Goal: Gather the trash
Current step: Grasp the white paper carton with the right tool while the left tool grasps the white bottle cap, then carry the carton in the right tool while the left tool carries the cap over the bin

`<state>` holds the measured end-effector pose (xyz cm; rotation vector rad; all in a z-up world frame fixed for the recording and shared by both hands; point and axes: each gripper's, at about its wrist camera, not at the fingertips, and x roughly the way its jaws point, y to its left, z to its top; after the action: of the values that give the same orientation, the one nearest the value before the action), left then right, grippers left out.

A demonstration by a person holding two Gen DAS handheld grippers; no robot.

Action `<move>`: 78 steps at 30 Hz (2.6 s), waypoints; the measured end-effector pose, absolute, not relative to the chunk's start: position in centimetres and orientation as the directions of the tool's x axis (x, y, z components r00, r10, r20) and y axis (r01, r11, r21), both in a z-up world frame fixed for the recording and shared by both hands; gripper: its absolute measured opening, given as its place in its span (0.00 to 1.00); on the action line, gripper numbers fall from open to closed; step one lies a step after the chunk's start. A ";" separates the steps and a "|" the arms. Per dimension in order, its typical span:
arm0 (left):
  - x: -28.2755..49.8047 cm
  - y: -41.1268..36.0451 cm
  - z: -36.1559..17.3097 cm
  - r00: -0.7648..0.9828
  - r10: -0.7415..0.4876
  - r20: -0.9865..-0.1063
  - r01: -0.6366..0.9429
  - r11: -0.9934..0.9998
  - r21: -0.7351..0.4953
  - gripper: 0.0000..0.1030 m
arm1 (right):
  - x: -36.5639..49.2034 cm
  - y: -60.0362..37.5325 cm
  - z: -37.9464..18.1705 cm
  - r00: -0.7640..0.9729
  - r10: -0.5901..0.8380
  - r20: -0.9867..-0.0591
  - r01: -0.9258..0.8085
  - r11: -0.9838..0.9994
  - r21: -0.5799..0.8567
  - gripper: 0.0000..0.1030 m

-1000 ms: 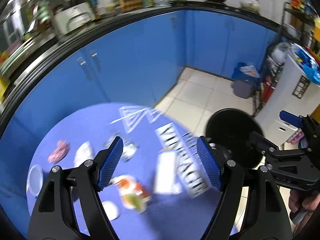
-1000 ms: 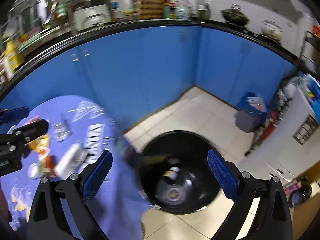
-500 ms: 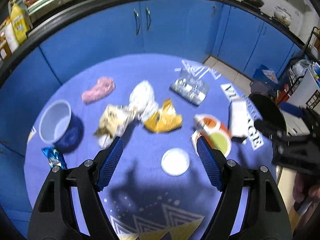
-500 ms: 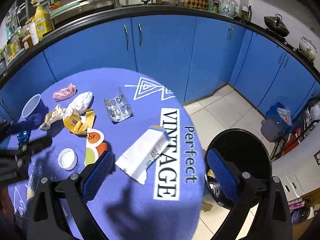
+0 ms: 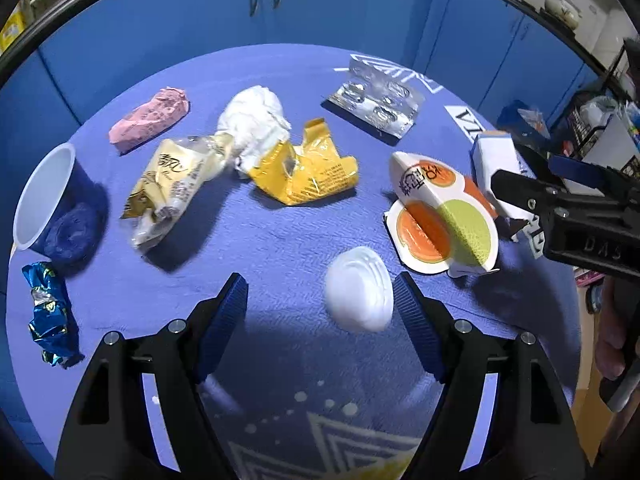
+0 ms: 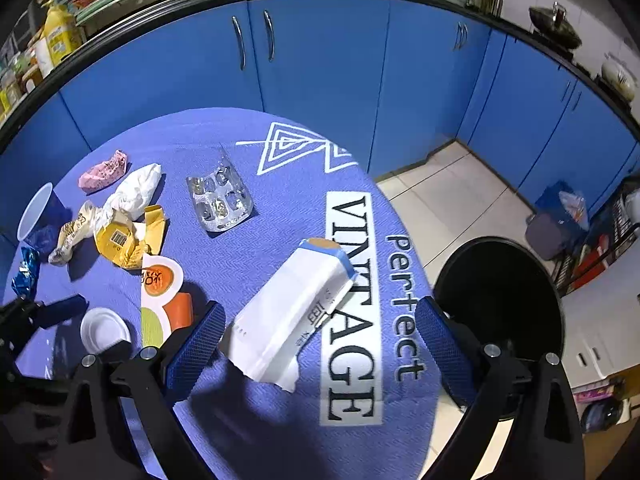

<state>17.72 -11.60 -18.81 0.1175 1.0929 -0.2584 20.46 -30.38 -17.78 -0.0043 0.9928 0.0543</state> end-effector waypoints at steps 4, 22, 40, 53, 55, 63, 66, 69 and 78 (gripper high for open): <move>17.7 -12.2 -18.9 0.455 -0.126 -0.882 0.275 0.961 0.005 0.74 | 20.6 -29.5 -18.3 0.543 0.061 -0.838 -0.073 0.997 0.025 0.91; 17.2 -12.0 -18.7 0.494 -0.131 -0.860 0.274 0.962 0.011 0.40 | 19.8 -29.7 -19.3 0.530 0.096 -0.843 -0.098 0.994 0.052 0.27; 15.9 -10.1 -15.6 0.548 -0.132 -0.826 0.234 0.972 0.001 0.39 | 17.9 -29.6 -15.5 0.604 0.084 -0.792 -0.116 0.993 0.017 0.27; 16.3 -11.7 -13.7 0.561 -0.147 -0.815 0.245 0.970 -0.006 0.39 | 16.4 -30.9 -13.7 0.628 0.082 -0.774 -0.119 0.993 0.008 0.27; 16.6 -12.5 -13.1 0.570 -0.153 -0.808 0.256 0.967 -0.003 0.39 | 16.1 -31.6 -13.5 0.633 0.074 -0.770 -0.110 0.994 0.005 0.27; 17.5 -16.8 -11.0 0.593 -0.194 -0.781 0.319 0.948 0.007 0.40 | 15.4 -35.5 -12.8 0.648 0.024 -0.761 -0.042 0.999 -0.005 0.27; 17.8 -18.5 -10.6 0.592 -0.211 -0.778 0.346 0.938 0.009 0.40 | 15.2 -37.0 -12.5 0.655 0.002 -0.756 -0.015 1.000 -0.011 0.27; 18.0 -20.2 -10.4 0.591 -0.224 -0.775 0.372 0.928 0.015 0.40 | 15.2 -38.6 -12.2 0.658 -0.017 -0.753 0.011 1.000 -0.013 0.27; 18.6 -25.1 -9.7 0.588 -0.247 -0.770 0.436 0.899 0.044 0.40 | 15.6 -42.3 -11.5 0.673 -0.049 -0.738 0.063 0.998 -0.010 0.27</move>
<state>18.61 -25.07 -9.70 0.2386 0.8542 -0.4022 15.57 -42.30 -11.48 0.0170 0.8301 -0.0631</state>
